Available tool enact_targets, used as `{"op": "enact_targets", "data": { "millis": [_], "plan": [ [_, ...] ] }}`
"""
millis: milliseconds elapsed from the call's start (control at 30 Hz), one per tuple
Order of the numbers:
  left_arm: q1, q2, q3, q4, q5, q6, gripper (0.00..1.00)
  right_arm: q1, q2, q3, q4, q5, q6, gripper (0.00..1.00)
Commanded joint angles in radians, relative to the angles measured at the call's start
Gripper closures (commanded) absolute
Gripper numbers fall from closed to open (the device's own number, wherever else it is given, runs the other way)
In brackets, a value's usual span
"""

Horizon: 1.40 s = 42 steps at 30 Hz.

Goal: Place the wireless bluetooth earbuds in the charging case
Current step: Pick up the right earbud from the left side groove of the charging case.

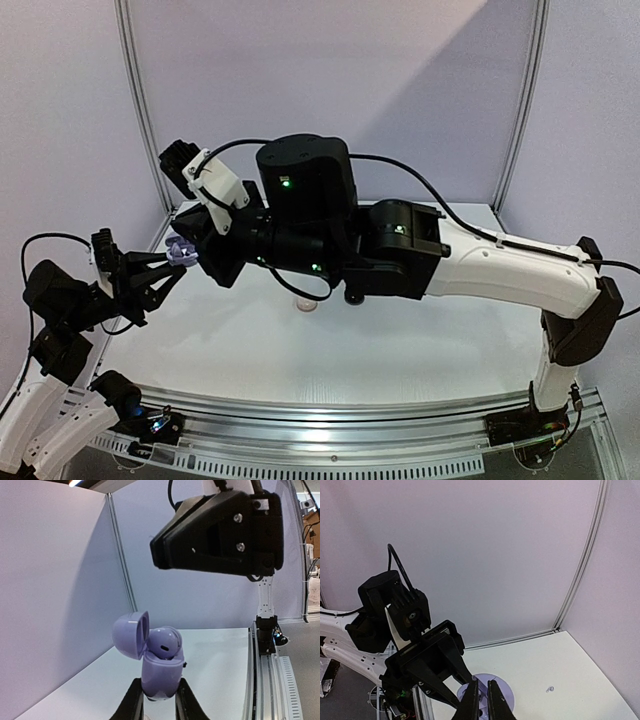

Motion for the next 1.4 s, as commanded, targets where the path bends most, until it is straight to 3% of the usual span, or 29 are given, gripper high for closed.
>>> {"op": "enact_targets", "data": {
  "millis": [0, 733, 967, 1367],
  "plan": [
    [-0.011, -0.007, -0.004, 0.002, 0.012, 0.007, 1.0, -0.009, 0.045, 0.021, -0.051, -0.051, 0.025, 0.93],
    [-0.011, 0.0, 0.004, 0.008, 0.032, 0.026, 1.0, -0.033, 0.099, 0.019, -0.08, -0.066, 0.072, 1.0],
    [-0.011, -0.01, -0.006, -0.001, 0.009, 0.013, 1.0, -0.034, 0.048, 0.014, -0.095, -0.021, 0.031, 0.95],
    [-0.011, -0.008, -0.001, -0.016, 0.021, 0.019, 1.0, -0.033, 0.024, 0.013, -0.106, -0.11, -0.006, 0.79]
  ]
}}
